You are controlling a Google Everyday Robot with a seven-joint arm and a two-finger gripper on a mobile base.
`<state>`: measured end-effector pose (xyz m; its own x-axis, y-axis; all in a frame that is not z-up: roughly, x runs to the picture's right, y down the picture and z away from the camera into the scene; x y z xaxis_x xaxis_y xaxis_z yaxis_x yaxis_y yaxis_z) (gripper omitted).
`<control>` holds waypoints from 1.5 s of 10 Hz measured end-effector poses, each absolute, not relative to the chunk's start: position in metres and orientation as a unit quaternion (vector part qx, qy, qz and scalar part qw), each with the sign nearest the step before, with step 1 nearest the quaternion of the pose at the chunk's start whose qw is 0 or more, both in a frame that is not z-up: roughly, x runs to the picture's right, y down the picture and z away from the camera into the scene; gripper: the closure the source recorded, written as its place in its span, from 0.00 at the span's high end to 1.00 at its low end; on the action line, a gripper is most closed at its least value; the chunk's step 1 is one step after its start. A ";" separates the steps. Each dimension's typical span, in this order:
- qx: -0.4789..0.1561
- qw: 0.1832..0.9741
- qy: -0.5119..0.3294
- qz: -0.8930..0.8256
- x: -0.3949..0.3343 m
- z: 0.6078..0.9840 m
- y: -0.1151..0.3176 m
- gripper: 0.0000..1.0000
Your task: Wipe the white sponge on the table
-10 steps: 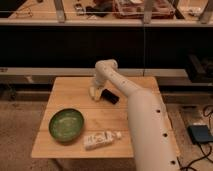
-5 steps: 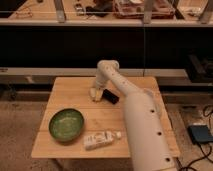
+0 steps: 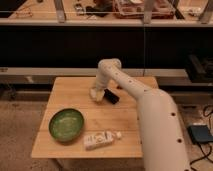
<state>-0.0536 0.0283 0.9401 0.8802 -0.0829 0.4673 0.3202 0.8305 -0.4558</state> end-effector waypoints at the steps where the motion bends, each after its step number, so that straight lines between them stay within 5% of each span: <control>1: -0.267 0.932 -0.217 -0.117 -0.054 0.920 0.046 0.00; 5: -0.273 0.937 -0.206 -0.071 -0.054 0.839 0.148 0.00; 8: -0.306 0.933 -0.188 -0.004 -0.045 0.820 0.209 0.00; 15: -0.295 0.938 -0.178 0.030 -0.037 0.819 0.201 0.00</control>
